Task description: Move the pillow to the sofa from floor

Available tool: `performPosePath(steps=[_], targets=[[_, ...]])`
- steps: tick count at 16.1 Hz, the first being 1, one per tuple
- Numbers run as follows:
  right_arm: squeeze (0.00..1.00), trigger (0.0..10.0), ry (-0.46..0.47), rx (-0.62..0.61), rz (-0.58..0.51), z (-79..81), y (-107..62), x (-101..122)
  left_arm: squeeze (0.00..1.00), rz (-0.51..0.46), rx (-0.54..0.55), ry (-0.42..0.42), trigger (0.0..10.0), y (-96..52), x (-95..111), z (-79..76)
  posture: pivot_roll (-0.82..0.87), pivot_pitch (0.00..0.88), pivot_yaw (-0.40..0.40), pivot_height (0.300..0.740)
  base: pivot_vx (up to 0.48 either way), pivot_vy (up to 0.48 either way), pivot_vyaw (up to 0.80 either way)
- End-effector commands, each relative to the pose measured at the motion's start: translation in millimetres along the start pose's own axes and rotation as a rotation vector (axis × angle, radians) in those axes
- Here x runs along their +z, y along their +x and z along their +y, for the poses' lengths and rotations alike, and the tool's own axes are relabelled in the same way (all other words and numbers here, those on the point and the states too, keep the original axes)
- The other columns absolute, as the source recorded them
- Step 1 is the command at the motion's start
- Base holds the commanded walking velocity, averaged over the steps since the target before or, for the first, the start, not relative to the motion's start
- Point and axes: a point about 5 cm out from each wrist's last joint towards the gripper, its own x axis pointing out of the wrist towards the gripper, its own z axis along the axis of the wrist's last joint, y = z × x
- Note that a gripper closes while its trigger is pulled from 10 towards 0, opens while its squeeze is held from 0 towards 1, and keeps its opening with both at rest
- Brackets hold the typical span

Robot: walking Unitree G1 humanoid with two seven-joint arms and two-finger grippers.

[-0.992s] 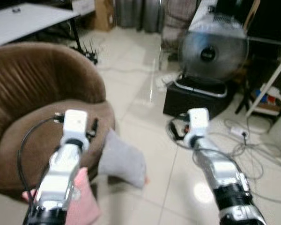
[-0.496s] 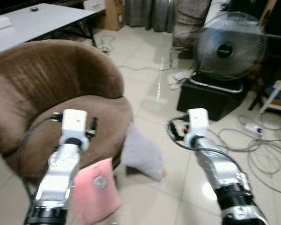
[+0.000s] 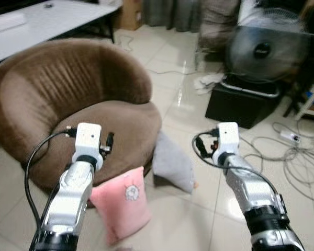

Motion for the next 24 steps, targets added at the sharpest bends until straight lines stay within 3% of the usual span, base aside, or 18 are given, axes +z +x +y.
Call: performPosePath(steps=[1, 6, 24], targets=[[0.0, 10.0, 0.008, 0.022, -0.009, 7.1, 1.6, 2.6, 0.0, 0.003, 0.013, 0.019, 10.0, -0.9, -0.1, 5.3, 0.05, 0.0, 0.01, 0.74, 0.0, 0.352, 0.0], [0.0, 10.0, 0.012, 0.019, -0.001, 6.2, 1.0, 1.5, 0.0, 0.005, 0.01, 0.016, 10.0, -0.2, 0.0, 4.3, 0.04, 0.0, 0.014, 0.74, 0.0, 0.355, 0.0], [0.0, 10.0, 0.015, 0.019, 0.004, 6.1, 1.6, 1.3, 0.0, 0.012, 0.013, 0.033, 10.0, 0.4, -2.0, 6.8, 0.04, 0.0, 0.013, 0.74, 0.0, 0.354, -0.72]])
